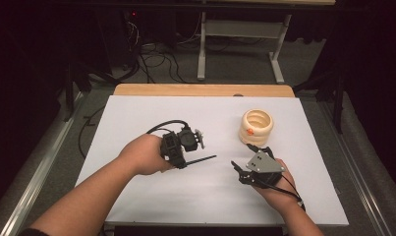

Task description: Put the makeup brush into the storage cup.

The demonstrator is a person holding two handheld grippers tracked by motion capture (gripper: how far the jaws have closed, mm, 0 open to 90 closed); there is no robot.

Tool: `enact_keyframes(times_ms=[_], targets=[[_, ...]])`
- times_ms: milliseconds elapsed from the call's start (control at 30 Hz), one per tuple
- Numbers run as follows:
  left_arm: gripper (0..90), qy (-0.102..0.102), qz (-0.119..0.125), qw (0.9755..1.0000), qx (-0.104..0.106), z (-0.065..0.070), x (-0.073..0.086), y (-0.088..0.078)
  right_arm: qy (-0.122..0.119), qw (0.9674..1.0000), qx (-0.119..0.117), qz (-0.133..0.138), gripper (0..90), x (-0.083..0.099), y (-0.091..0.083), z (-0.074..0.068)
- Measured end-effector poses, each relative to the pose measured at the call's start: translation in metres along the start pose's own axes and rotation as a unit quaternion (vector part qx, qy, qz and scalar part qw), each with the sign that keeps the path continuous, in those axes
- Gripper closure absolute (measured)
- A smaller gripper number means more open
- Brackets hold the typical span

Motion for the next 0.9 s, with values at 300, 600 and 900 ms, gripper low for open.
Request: enact_keyframes(times_ms=[300,600,900], targets=[[83.1,0.001,-0.004,1.0,-0.001,0.0,-0.002,0.003,-0.076,0.997,0.011,-0.013,26.6,-0.003,0.0,-0.009],[83.1,0.007,-0.007,0.9999,-0.003,0.003,-0.005,0.004,-0.137,0.9903,0.018,-0.02,21.3,-0.007,0.001,-0.018],[83.1,0.016,-0.012,0.9998,-0.006,0.005,-0.008,0.004,-0.176,0.9837,0.029,-0.021,22.6,-0.009,0.002,-0.024]])
Point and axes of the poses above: each handheld gripper's, and its own axes: y roughly forward along the jaws, x roughly out of its underside, z roughly to its right, the point moved 7 cm from there along y, roughly forward along the jaws, and after that the axes turned 13 degrees about -y, right-handed, at the moved point
